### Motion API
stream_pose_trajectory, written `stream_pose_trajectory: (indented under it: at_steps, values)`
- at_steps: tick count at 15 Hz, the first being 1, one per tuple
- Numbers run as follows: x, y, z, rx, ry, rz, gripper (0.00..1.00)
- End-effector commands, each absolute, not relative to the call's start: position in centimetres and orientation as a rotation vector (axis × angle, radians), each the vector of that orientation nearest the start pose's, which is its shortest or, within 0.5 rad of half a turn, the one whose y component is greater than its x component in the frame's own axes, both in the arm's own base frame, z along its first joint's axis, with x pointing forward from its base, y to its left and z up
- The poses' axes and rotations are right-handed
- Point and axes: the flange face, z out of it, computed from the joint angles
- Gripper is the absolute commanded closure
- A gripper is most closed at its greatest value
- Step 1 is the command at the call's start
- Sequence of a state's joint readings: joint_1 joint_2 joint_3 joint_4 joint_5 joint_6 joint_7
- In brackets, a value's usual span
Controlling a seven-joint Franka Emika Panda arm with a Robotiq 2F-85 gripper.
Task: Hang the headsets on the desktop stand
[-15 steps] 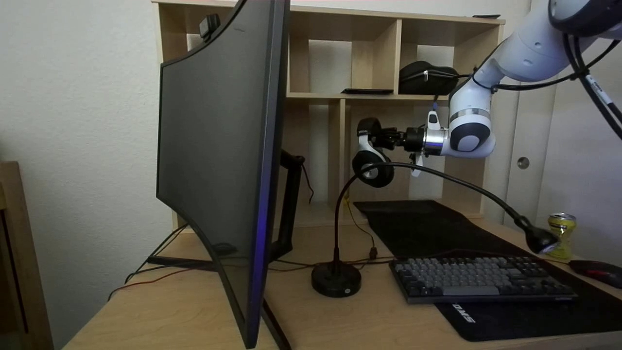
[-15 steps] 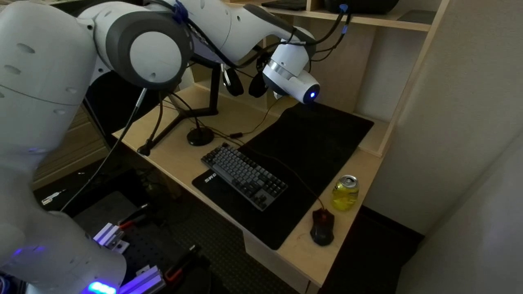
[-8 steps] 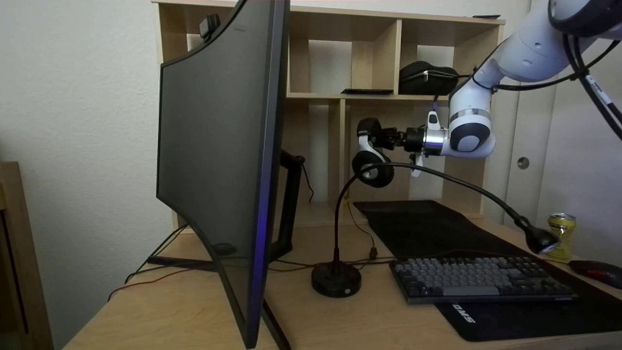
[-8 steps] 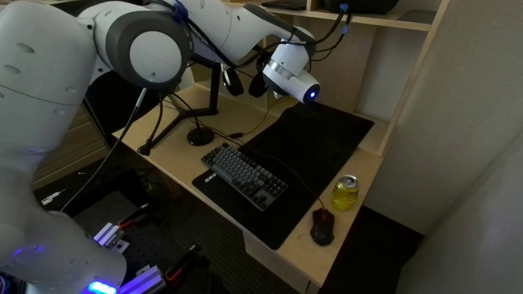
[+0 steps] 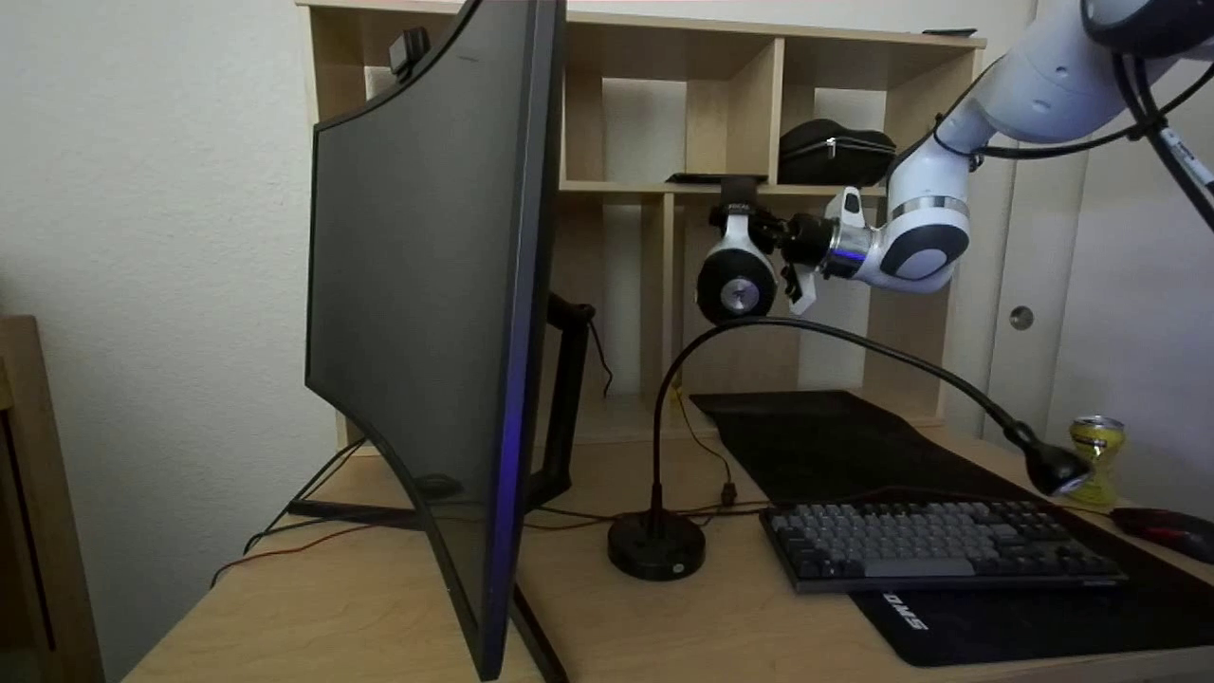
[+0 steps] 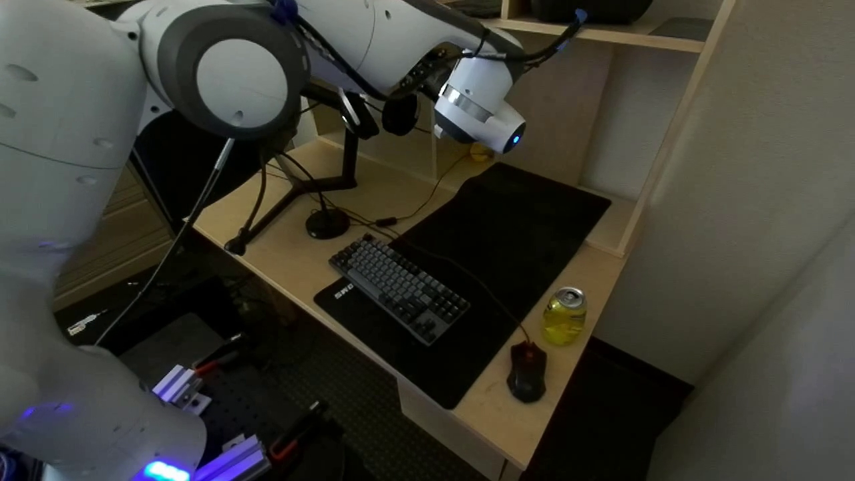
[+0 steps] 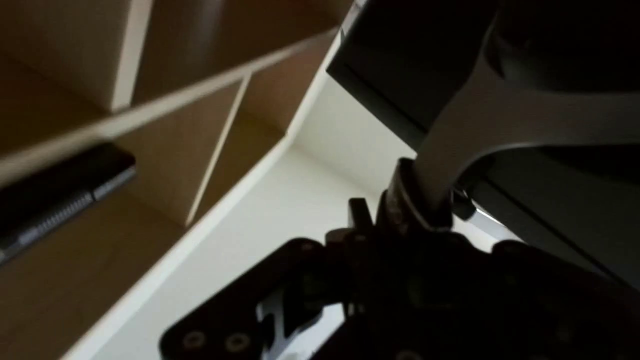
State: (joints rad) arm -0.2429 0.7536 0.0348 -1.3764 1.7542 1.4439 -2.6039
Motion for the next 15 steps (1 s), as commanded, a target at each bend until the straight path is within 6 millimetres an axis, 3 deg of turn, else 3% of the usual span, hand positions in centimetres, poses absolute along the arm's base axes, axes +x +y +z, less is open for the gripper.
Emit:
stream_pose_trajectory:
  at_steps: [1,3,5,6,7,8,11,15]
  values:
    - [70.1,-5.1,43.8,-0.716,-1.313,-1.906,0.95]
    - [68.4,-5.3,47.6,-0.567,-1.370,-1.882,0.95]
    - [66.6,-8.3,51.1,-0.427,-1.407,-1.894,0.95]
    - [68.2,-5.9,48.1,-0.520,-1.380,-1.873,0.80]
    - [67.4,-6.9,49.5,-0.476,-1.398,-1.873,0.80]
    - [67.0,-7.8,50.4,-0.460,-1.411,-1.878,0.95]
    - [66.3,-7.4,49.3,-0.440,-1.460,-1.773,0.95]
    - [65.1,-6.0,51.9,-0.281,-1.556,-1.652,0.95]
